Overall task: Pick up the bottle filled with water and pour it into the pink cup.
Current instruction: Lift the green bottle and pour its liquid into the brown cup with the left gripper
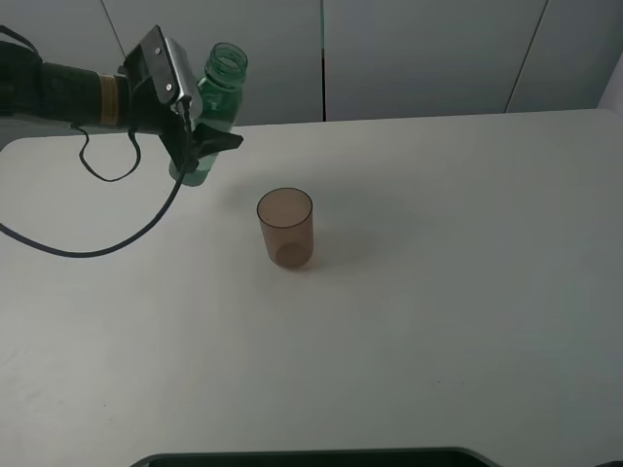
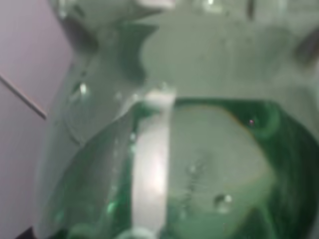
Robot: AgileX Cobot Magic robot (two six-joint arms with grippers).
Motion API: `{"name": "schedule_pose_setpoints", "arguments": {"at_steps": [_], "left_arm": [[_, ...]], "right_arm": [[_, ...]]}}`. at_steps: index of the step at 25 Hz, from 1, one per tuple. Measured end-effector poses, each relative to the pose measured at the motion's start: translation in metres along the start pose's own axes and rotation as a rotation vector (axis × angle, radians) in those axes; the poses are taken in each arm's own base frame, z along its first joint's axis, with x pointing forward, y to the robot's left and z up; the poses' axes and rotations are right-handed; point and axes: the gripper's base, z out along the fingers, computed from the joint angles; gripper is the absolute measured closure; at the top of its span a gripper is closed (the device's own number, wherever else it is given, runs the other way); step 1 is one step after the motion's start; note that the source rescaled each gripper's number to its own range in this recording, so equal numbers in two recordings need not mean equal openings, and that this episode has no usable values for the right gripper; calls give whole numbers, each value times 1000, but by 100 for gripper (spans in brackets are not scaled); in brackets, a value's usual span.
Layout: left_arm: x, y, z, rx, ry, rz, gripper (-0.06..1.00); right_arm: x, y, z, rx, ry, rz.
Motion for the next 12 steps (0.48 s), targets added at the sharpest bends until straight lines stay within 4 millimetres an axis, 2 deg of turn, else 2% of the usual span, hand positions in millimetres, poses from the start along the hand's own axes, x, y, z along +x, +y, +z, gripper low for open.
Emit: {"name": "schedule_pose_setpoints", "arguments": {"at_steps": [6,12], "left_arm": [[-17,-20,19,42,28,145,94],[-14,-16,19,2,86,258,94]], "right_arm": [[0,0,0,0,0,0],[0,0,0,0,0,0]]}}
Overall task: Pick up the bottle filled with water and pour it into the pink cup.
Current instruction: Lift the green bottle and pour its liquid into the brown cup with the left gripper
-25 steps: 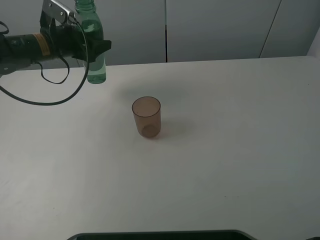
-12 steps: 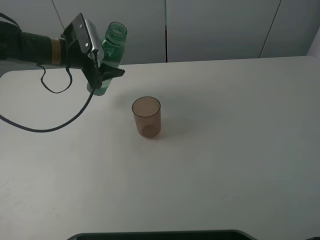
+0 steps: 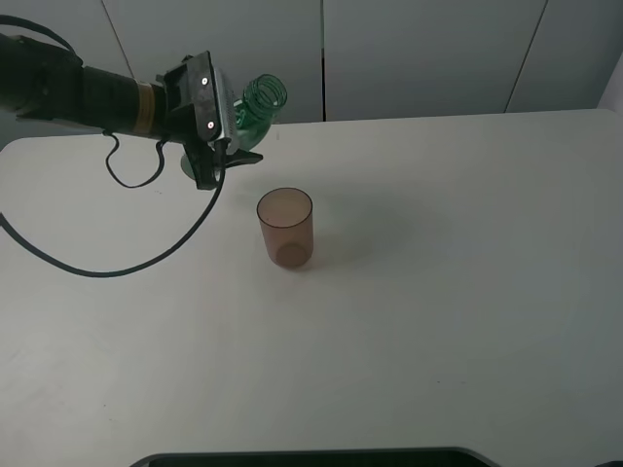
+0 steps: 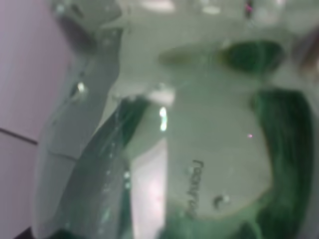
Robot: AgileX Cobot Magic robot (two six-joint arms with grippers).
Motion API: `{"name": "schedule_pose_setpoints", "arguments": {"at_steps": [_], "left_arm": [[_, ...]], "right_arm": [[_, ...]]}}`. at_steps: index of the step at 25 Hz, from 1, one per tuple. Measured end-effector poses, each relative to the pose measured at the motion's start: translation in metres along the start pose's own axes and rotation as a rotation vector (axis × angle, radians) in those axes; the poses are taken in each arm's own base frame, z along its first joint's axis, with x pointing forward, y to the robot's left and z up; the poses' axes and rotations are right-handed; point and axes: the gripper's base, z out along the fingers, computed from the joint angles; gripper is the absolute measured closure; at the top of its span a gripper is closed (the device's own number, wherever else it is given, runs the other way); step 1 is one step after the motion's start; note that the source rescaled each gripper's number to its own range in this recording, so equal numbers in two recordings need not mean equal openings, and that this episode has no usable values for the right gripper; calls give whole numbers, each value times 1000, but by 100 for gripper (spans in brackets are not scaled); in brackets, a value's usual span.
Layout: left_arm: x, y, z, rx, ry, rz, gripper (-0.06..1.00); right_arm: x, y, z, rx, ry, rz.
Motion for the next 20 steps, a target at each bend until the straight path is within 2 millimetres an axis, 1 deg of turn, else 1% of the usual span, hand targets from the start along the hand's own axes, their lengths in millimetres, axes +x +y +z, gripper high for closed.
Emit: {"name": "schedule_pose_setpoints", "arguments": {"at_steps": [3,8,12,20], "left_arm": [[1,2,0,-17,12,71,94],[0,3,0,-32,5,131,94],[0,4,0,-45,5,239,94],[-9,5,-1,-66,-91,303,94]], "right_arm": [[0,0,0,0,0,0],[0,0,0,0,0,0],[0,0,0,0,0,0],[0,0,0,0,0,0]]}}
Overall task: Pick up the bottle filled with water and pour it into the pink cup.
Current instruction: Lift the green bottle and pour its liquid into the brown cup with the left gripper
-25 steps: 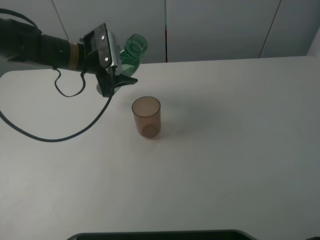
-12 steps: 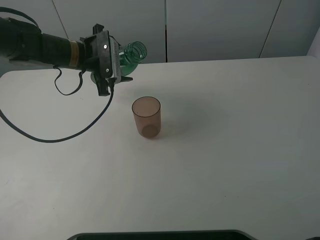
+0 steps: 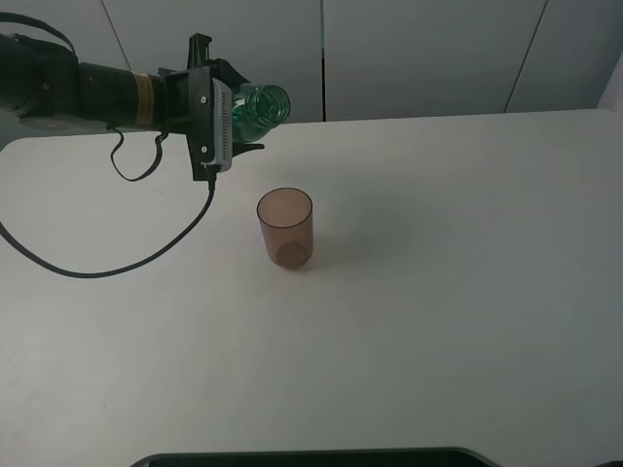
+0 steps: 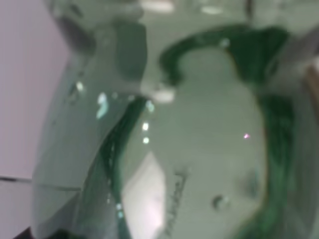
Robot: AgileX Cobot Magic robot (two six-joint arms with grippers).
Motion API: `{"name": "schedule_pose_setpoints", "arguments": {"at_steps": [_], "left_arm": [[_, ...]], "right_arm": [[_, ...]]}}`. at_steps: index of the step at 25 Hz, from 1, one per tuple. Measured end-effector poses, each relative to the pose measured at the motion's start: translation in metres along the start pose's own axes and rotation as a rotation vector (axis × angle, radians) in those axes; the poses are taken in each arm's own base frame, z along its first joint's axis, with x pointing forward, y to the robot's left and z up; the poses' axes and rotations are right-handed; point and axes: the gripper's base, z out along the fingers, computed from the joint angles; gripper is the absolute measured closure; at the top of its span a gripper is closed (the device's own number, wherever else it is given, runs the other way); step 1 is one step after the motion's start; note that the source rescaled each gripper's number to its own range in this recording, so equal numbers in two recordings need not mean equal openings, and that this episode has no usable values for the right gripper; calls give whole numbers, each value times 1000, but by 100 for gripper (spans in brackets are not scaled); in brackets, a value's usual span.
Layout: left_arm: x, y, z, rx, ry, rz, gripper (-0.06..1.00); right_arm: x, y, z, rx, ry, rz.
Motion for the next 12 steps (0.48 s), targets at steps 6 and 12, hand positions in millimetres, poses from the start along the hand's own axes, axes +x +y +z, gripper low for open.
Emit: {"name": "schedule_pose_setpoints", "arguments": {"at_steps": [6,12], "left_arm": [[-1,1,0,-11,-7,87,94],[-1,2,0,-21,-5,155,94]], "right_arm": [[0,0,0,0,0,0],[0,0,0,0,0,0]]}}
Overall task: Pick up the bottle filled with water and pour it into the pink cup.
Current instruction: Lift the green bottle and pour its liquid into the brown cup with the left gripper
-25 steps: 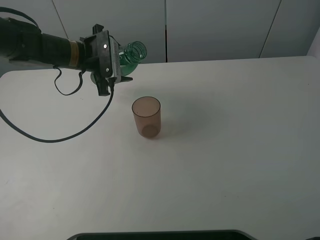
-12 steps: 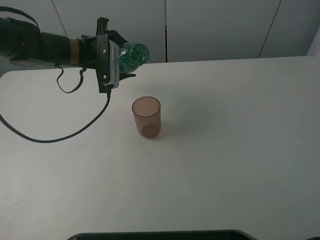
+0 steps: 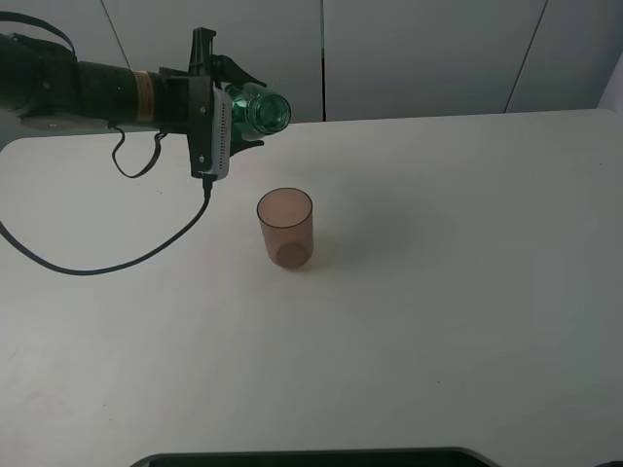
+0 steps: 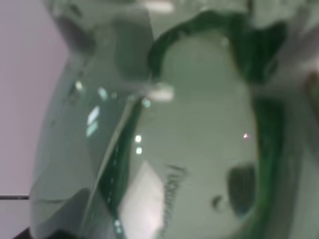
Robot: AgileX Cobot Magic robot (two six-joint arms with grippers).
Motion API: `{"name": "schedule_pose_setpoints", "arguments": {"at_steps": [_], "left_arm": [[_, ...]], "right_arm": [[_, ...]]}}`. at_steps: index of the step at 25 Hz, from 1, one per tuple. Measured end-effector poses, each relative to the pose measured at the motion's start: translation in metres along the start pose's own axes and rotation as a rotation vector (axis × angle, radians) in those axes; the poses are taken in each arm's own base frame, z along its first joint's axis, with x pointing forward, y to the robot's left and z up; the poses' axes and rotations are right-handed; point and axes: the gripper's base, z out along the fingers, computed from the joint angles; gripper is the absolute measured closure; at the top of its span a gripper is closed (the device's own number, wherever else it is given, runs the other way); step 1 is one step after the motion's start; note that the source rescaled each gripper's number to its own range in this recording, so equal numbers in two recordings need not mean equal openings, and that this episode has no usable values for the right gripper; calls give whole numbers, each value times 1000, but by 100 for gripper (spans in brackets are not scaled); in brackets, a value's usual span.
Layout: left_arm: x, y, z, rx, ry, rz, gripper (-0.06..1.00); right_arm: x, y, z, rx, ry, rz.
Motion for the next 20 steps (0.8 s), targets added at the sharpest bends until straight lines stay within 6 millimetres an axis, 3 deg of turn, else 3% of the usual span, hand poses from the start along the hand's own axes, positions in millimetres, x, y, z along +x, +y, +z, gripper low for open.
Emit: {"name": "schedule_pose_setpoints", "arguments": {"at_steps": [20], "left_arm": [[4,3,0,-25,43,156,94]], "right_arm": [[0,0,0,0,0,0]]}}
